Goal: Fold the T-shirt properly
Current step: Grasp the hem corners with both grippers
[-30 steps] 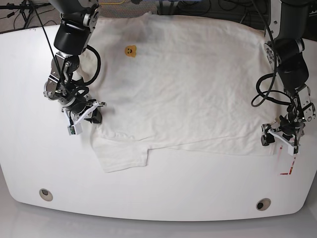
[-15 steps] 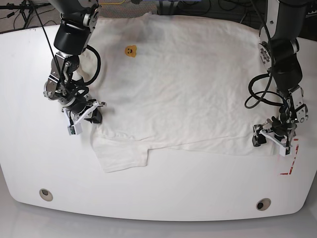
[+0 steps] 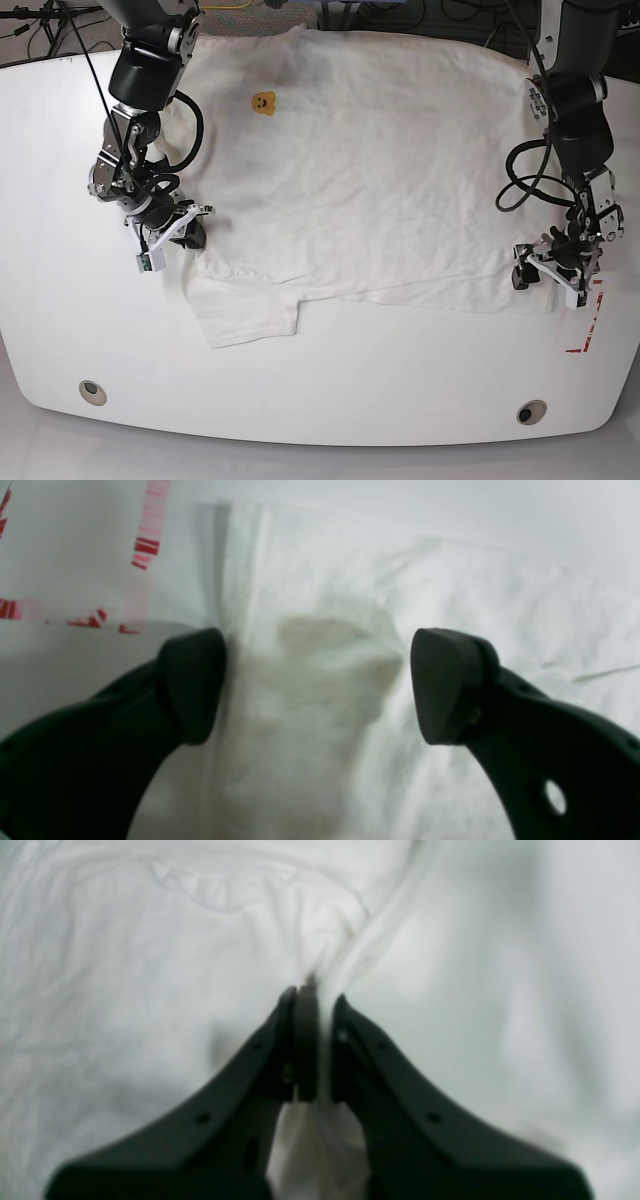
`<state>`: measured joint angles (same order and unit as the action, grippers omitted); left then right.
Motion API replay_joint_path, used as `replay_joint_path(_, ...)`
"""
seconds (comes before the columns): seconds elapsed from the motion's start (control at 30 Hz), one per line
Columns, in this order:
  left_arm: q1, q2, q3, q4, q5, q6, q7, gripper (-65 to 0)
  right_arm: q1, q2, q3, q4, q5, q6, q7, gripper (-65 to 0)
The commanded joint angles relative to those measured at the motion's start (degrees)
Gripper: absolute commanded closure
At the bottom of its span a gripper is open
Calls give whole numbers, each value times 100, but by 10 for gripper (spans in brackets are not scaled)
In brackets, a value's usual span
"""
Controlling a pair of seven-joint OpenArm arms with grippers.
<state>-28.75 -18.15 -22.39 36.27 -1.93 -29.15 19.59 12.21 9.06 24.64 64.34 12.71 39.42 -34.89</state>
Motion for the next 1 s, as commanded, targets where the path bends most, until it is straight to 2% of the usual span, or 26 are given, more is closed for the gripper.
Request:
replay_joint_path(0.0, -109, -79, 2, 26, 13, 18, 67, -547, 85, 57, -7, 76, 17, 36, 4, -16)
replay_joint_path(0.23, -101, -150, 2, 17, 22, -8, 67, -543, 94, 57, -7, 76, 17, 36, 4, -16)
replay_joint_path(0.4, -101, 35, 107, 17, 22, -8, 243, -518, 94, 57, -7, 76, 17, 36, 4, -16)
replay_joint_path(0.57, -109, 176, 248, 70, -4, -8, 515, -336, 94, 57, -7, 76, 17, 36, 4, -16)
replay_joint_path(0.83, -109, 299, 248, 70, -4, -123, 753, -267, 94, 57, -7, 85, 17, 36, 4, -16)
replay_joint_path(0.87, -109, 308, 248, 70, -4, -228, 788, -211, 94, 65, -7, 85, 17, 36, 4, -16)
replay_joint_path(0.9, -109, 308, 248, 70, -4, -255, 797, -186, 94, 65, -7, 85, 17, 36, 4, -16)
replay_joint_path(0.97, -109, 308, 248, 70, -13, -325, 832, -63, 94, 65, -7, 94, 17, 36, 4, -16)
